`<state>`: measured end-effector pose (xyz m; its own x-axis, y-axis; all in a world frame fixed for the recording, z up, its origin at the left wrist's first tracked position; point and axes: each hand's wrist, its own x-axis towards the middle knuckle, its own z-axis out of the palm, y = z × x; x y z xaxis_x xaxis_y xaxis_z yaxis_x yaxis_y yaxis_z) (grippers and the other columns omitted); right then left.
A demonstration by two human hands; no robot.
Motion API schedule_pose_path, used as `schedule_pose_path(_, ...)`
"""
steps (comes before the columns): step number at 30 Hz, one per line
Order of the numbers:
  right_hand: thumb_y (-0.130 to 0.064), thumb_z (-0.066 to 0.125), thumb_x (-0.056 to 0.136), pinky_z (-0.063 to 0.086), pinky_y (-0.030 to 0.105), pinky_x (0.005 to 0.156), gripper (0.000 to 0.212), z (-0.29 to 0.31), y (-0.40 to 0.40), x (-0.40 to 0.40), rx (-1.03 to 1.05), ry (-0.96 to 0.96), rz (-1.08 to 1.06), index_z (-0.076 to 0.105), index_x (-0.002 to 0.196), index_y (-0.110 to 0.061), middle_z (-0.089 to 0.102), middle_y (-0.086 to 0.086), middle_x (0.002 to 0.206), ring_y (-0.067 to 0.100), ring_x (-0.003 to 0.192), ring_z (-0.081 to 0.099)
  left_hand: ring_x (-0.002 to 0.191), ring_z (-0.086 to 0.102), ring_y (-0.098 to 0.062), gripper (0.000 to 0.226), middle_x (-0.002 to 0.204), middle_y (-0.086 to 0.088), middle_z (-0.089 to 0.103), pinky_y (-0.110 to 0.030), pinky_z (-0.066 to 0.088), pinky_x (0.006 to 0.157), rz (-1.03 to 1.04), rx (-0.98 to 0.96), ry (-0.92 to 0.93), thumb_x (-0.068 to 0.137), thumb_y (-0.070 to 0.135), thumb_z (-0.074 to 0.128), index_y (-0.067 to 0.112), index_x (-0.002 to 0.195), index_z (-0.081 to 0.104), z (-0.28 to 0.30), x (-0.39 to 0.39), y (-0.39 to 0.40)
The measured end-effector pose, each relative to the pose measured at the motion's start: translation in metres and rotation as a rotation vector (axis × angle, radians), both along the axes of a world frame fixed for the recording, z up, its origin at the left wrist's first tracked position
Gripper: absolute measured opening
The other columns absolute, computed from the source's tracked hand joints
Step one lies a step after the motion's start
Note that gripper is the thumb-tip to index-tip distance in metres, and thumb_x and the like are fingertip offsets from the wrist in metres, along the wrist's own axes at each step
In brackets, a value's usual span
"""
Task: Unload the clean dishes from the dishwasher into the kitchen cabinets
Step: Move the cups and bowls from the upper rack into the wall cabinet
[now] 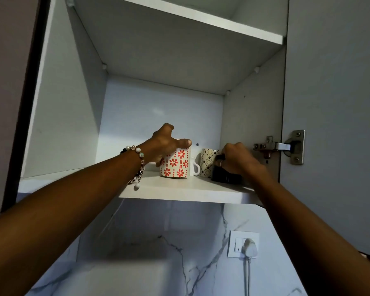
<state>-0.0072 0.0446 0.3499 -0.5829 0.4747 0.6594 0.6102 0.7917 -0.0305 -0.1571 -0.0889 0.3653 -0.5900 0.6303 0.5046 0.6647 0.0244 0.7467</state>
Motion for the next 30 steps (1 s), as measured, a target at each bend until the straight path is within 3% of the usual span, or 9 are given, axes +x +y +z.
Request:
schedule_pose_path(3, -0.030, 0.060, 0.091, 0.043, 0.031, 0.068, 0.036, 0.001, -0.007, 0.014, 0.031, 0.032, 0.015, 0.062, 0.114, -0.003, 0.062, 0.020, 0.109, 0.034, 0.097, 0.059, 0.084, 0.059, -0.022, 0.075, 0.112, -0.013, 0.060, -0.029, 0.044, 0.051, -0.014, -0.005, -0.011, 0.084, 0.034, 0.068, 0.016, 0.142, 0.024, 0.001, 0.013, 0.014)
schedule_pose_path(6, -0.027, 0.053, 0.095, 0.038, 0.030, 0.065, 0.031, 0.001, -0.017, 0.028, 0.085, 0.097, 0.024, 0.062, 0.107, 0.000, 0.061, 0.021, 0.105, 0.033, 0.084, 0.055, 0.088, 0.060, -0.024, 0.069, 0.111, -0.013, 0.059, -0.034, 0.047, 0.069, -0.019, -0.020, 0.019, 0.083, 0.035, 0.069, 0.012, 0.136, 0.031, -0.001, 0.027, 0.035)
schedule_pose_path(9, -0.025, 0.049, 0.097, 0.037, 0.029, 0.065, 0.029, -0.004, -0.027, 0.037, 0.113, 0.110, 0.022, 0.061, 0.106, 0.000, 0.061, 0.022, 0.103, 0.029, 0.076, 0.049, 0.094, 0.054, -0.025, 0.068, 0.127, -0.016, 0.054, -0.035, 0.045, 0.076, -0.012, -0.037, 0.057, 0.084, 0.038, 0.068, 0.010, 0.135, 0.033, 0.000, 0.041, 0.053)
schedule_pose_path(14, -0.018, 0.045, 0.097, 0.035, 0.027, 0.067, 0.026, -0.018, -0.031, 0.044, 0.146, 0.089, 0.045, 0.061, 0.110, -0.001, 0.063, 0.019, 0.111, 0.034, 0.095, 0.059, 0.118, 0.052, -0.031, 0.069, 0.136, -0.017, 0.048, -0.034, 0.043, 0.086, -0.020, -0.100, 0.151, 0.085, 0.040, 0.065, 0.006, 0.137, 0.035, 0.002, 0.055, 0.082)
schedule_pose_path(18, -0.021, 0.047, 0.097, 0.043, 0.030, 0.076, 0.031, -0.028, -0.022, 0.044, 0.116, 0.132, 0.113, 0.056, 0.122, -0.005, 0.060, 0.017, 0.119, 0.032, 0.103, 0.058, 0.124, 0.047, -0.031, 0.070, 0.141, -0.016, 0.043, -0.032, 0.042, 0.091, -0.043, -0.127, 0.152, 0.087, 0.039, 0.064, 0.007, 0.141, 0.032, 0.005, 0.054, 0.098)
schedule_pose_path(21, -0.024, 0.053, 0.095, 0.047, 0.032, 0.081, 0.032, -0.030, -0.018, 0.044, 0.100, 0.194, 0.146, 0.059, 0.121, -0.007, 0.062, 0.016, 0.118, 0.032, 0.104, 0.059, 0.122, 0.047, -0.033, 0.073, 0.141, -0.018, 0.042, -0.038, 0.043, 0.101, -0.081, -0.126, 0.126, 0.086, 0.033, 0.066, 0.008, 0.143, 0.027, 0.005, 0.053, 0.098)
schedule_pose_path(26, -0.024, 0.060, 0.092, 0.040, 0.026, 0.070, 0.030, -0.033, -0.015, 0.044, 0.102, 0.268, 0.121, 0.059, 0.116, -0.005, 0.066, 0.016, 0.109, 0.031, 0.098, 0.061, 0.110, 0.054, -0.030, 0.064, 0.130, -0.019, 0.050, -0.048, 0.049, 0.097, -0.041, -0.074, 0.082, 0.084, 0.029, 0.070, 0.004, 0.132, 0.036, 0.001, 0.046, 0.086)
schedule_pose_path(30, -0.027, 0.063, 0.090, 0.037, 0.024, 0.068, 0.033, -0.036, -0.017, 0.046, 0.107, 0.312, 0.105, 0.059, 0.115, -0.005, 0.066, 0.017, 0.107, 0.032, 0.098, 0.062, 0.090, 0.066, -0.027, 0.041, 0.100, -0.013, 0.064, -0.034, 0.057, 0.077, 0.061, -0.033, 0.073, 0.074, 0.026, 0.080, 0.003, 0.096, 0.053, -0.003, 0.042, 0.076)
